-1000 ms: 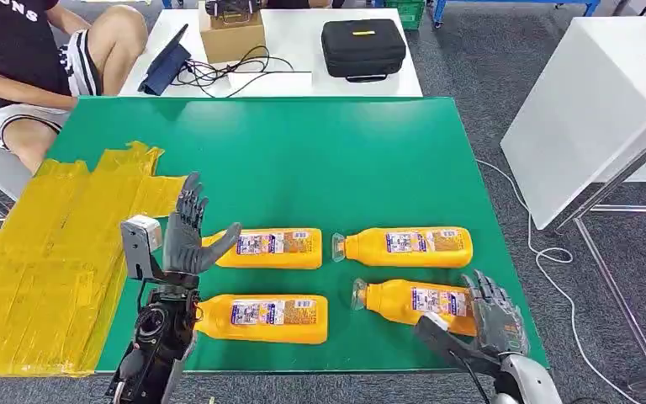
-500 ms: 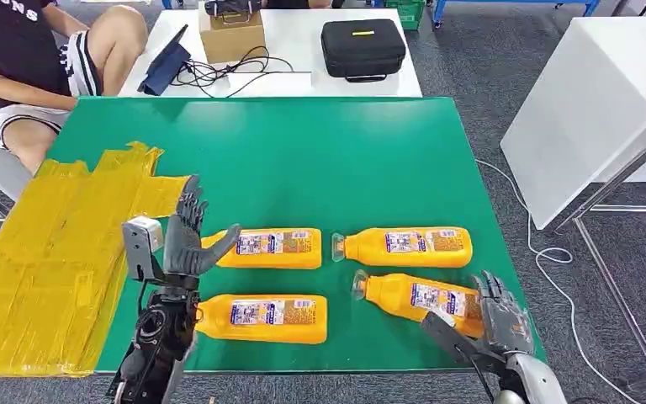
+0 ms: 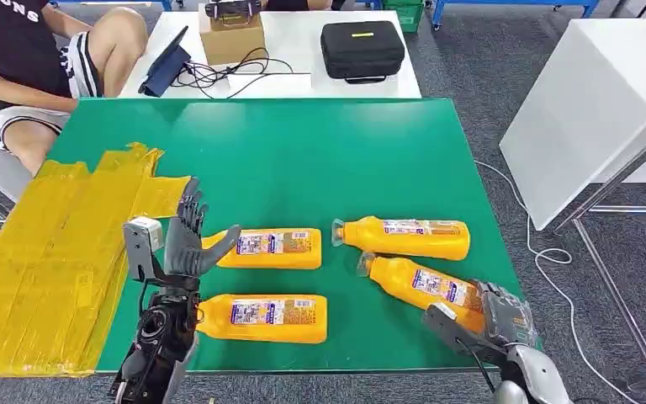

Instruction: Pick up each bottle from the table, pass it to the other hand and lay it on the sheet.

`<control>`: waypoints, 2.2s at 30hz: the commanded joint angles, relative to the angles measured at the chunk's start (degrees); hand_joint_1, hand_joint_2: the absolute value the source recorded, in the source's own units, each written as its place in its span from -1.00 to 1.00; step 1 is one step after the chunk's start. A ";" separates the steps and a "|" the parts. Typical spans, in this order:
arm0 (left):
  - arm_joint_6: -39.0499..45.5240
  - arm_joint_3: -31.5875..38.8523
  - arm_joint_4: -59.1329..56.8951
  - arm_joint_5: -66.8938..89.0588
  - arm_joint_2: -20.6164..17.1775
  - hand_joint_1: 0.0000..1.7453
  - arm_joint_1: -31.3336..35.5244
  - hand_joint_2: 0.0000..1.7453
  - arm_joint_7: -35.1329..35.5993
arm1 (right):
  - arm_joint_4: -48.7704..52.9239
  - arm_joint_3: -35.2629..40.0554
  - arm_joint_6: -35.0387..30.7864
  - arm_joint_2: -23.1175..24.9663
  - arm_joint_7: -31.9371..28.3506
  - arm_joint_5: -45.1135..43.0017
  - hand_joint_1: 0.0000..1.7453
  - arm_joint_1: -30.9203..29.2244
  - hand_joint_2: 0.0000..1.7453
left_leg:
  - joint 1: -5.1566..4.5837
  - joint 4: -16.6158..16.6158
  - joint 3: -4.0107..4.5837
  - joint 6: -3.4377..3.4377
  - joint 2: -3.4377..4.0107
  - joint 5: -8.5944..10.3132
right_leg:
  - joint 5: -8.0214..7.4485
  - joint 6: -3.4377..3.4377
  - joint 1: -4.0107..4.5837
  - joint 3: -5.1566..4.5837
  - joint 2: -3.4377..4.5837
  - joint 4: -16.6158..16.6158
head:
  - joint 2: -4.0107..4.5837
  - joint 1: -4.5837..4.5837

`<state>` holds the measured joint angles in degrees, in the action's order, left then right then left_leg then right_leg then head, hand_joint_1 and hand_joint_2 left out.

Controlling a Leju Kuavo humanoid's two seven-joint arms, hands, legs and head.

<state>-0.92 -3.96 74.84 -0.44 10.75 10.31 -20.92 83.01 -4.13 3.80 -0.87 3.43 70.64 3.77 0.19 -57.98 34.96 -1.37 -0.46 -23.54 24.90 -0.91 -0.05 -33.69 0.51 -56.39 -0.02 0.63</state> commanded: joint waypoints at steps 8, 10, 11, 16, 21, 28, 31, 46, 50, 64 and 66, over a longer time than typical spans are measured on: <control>0.08 1.52 -3.80 -0.55 -0.15 -1.00 1.56 1.00 0.36 | -6.43 0.56 1.27 -0.85 -1.15 -0.95 0.74 0.09 1.00 | 0.05 0.09 -0.26 0.05 -0.04 -0.04 | 0.04 0.00 0.06 0.31 -0.10 0.14 | 0.00 0.00; 0.13 1.49 -3.60 -0.80 -0.21 -1.00 1.29 1.00 0.35 | -5.93 0.42 0.35 -0.67 -2.22 -2.21 0.82 0.15 1.00 | 0.04 0.11 -0.30 0.06 -0.05 -0.05 | 0.06 -0.01 0.05 0.35 -0.12 0.15 | 0.00 0.00; 0.17 1.55 -3.47 -0.91 -0.19 -1.00 1.11 1.00 0.34 | -5.50 0.22 -0.55 -0.40 -2.97 -3.15 0.86 0.09 1.00 | 0.04 0.09 -0.25 0.05 -0.05 -0.04 | 0.05 -0.01 0.05 0.30 -0.10 0.12 | 0.00 0.00; 0.31 1.97 -2.62 -1.21 -0.05 -1.00 0.53 1.00 0.25 | -1.47 -0.12 -5.08 1.25 -8.19 -9.99 0.96 -0.79 1.00 | 0.00 0.09 -0.25 0.06 0.05 -0.06 | 0.05 -0.01 0.01 0.27 -0.01 0.08 | 0.00 0.00; 0.31 2.01 -3.00 -1.36 0.03 -1.00 0.92 1.00 0.15 | 0.03 -0.18 -7.12 1.87 -10.53 -12.76 0.98 -1.28 1.00 | -0.02 0.04 -0.05 0.05 0.04 -0.04 | 0.04 0.01 -0.01 0.07 0.00 0.00 | 0.00 0.00; 0.31 2.01 -3.02 -1.36 0.03 -1.00 0.90 1.00 0.14 | 0.00 -0.19 -7.13 1.90 -10.54 -12.80 0.98 -1.15 1.00 | -0.01 0.07 -0.25 0.08 0.11 -0.16 | 0.12 -0.03 0.00 0.28 0.03 0.06 | 0.00 0.00; 0.31 2.01 -3.02 -1.36 0.03 -1.00 0.90 1.00 0.14 | 0.00 -0.19 -7.13 1.90 -10.54 -12.80 0.98 -1.15 1.00 | 0.00 0.10 -0.31 0.11 0.10 -0.20 | 0.17 -0.04 0.01 0.34 -0.01 0.09 | 0.00 0.00; 1.24 1.36 -5.41 -2.29 -0.24 -1.00 2.17 1.00 -0.87 | 2.05 -5.66 -15.16 6.42 -17.02 -27.76 1.00 -4.00 1.00 | -0.02 0.05 -0.04 0.09 0.06 -0.10 | 0.09 -0.01 -0.01 0.06 0.00 0.01 | 0.00 0.00; -2.85 -3.52 2.33 -1.89 -1.07 -1.00 -0.28 1.00 -2.13 | 1.09 -4.07 -19.54 7.85 -21.43 -31.97 0.98 -4.71 1.00 | -0.01 0.05 -0.04 0.08 0.02 -0.10 | 0.11 -0.02 0.00 0.08 -0.05 0.02 | 0.00 0.00; -18.03 -17.76 9.59 -12.56 -3.95 -1.00 5.49 1.00 3.93 | -11.08 7.50 -30.21 8.03 -25.18 -33.63 0.98 -18.20 1.00 | 0.02 0.00 0.22 0.02 0.09 0.06 | -0.03 0.00 0.01 -0.19 0.06 -0.03 | 0.00 0.02; -18.76 -19.23 11.08 -13.49 -4.18 -1.00 5.11 1.00 4.26 | -11.90 8.12 -31.01 8.06 -25.74 -33.61 1.00 -18.46 1.00 | 0.03 0.02 0.03 0.05 0.13 -0.01 | 0.03 -0.01 0.03 0.01 0.06 0.01 | 0.00 0.00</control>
<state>-16.89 -14.90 83.45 -10.86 9.81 12.19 -18.23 80.66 -0.84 -24.78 7.54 -21.25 37.20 -8.08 0.19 -57.98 35.25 -1.38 -0.50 -23.42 24.86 -0.92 -0.05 -33.92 0.50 -56.44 -0.02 0.63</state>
